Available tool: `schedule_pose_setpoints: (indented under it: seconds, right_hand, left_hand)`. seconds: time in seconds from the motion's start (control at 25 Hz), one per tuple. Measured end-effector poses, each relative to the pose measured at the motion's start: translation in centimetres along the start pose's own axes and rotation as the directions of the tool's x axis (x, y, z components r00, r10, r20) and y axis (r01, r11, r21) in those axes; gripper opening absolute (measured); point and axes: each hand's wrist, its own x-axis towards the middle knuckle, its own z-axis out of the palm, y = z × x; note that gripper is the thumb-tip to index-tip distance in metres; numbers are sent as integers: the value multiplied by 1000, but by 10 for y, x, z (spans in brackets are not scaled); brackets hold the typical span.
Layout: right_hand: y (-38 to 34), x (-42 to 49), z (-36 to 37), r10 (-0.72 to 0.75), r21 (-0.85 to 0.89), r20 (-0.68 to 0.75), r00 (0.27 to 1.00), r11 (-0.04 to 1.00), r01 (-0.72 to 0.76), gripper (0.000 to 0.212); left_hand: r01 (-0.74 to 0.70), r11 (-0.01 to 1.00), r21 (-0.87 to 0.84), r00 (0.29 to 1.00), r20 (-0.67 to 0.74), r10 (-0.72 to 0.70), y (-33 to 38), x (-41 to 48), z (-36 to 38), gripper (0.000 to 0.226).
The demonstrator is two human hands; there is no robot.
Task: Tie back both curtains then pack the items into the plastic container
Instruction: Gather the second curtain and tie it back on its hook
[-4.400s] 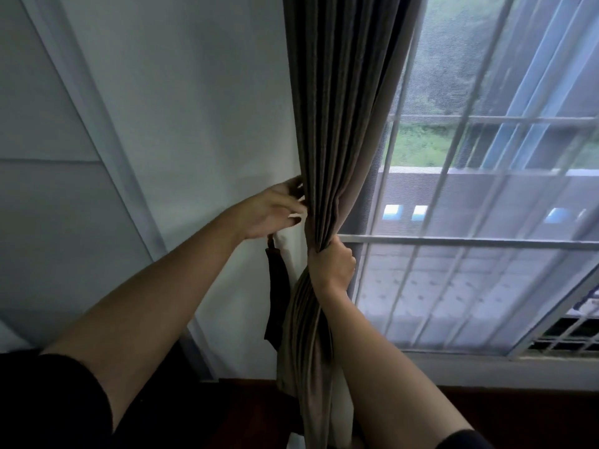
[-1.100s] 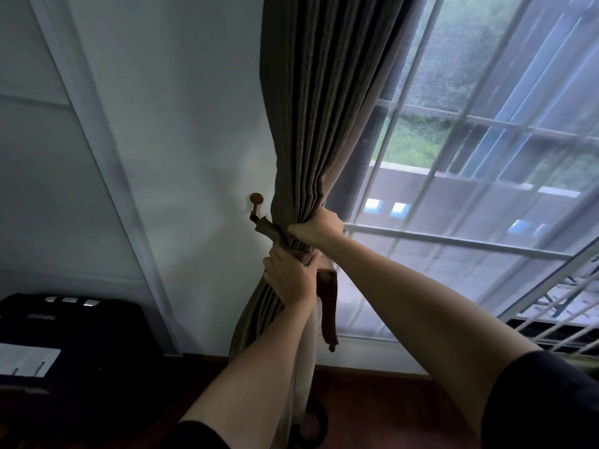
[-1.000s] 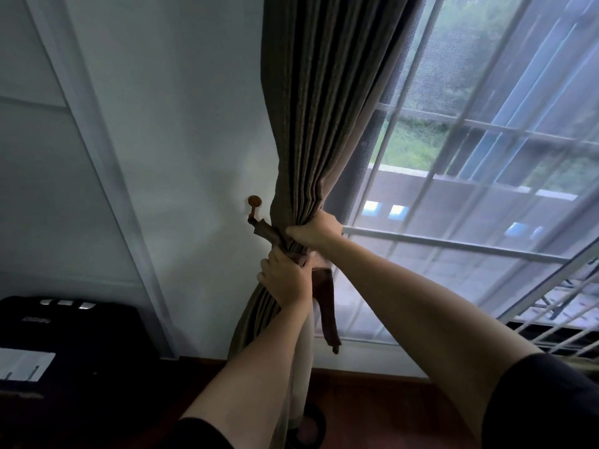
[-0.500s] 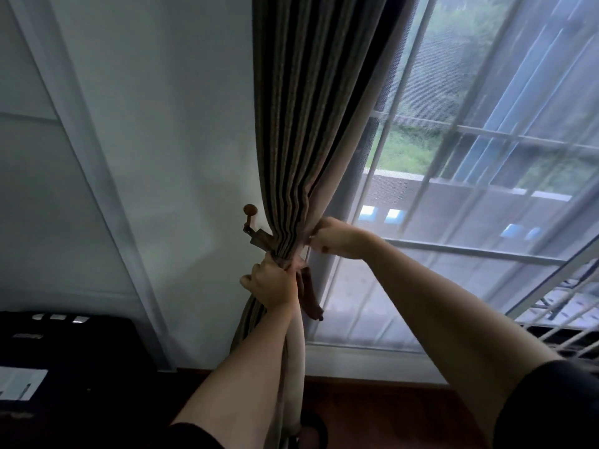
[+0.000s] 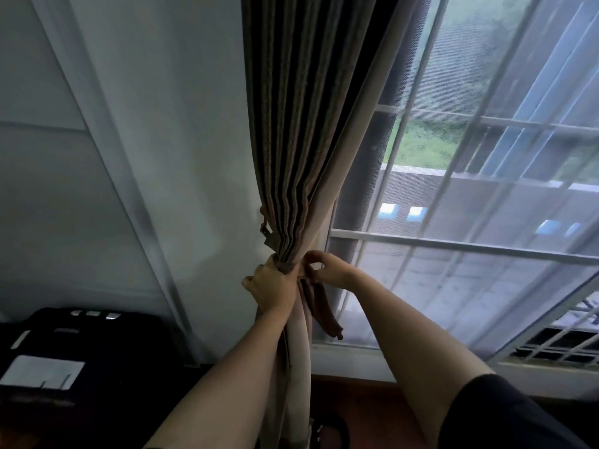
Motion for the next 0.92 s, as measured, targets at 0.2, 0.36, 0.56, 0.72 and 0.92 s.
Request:
schedule_pose_setpoints:
  seconds: [0.2, 0.36, 0.56, 0.72, 0.92]
  right_hand:
    - [6, -1, -1, 24, -16, 13, 1000, 1000, -23, 51]
    - [12, -6, 14, 91, 133, 66, 994, 986, -99, 46]
    - [20, -9, 10, -22, -344, -82, 996, 939, -8, 34]
    - [18, -24, -16, -364, -654, -365, 857, 755, 43, 21]
    - [19, -24, -6, -493, -716, -518, 699, 697, -38, 27]
  left_hand:
    - [22, 999, -27, 999, 34, -21, -3, 2, -7, 38]
    - [-6, 998, -66, 999, 43, 9, -7, 4, -12, 38]
    - [-20, 999, -37, 999, 50, 22, -7, 3, -13, 40]
    - [-25, 999, -28, 999, 45, 26, -7, 1, -7, 40]
    - [-16, 999, -36, 999, 31, 18, -6, -2, -4, 39]
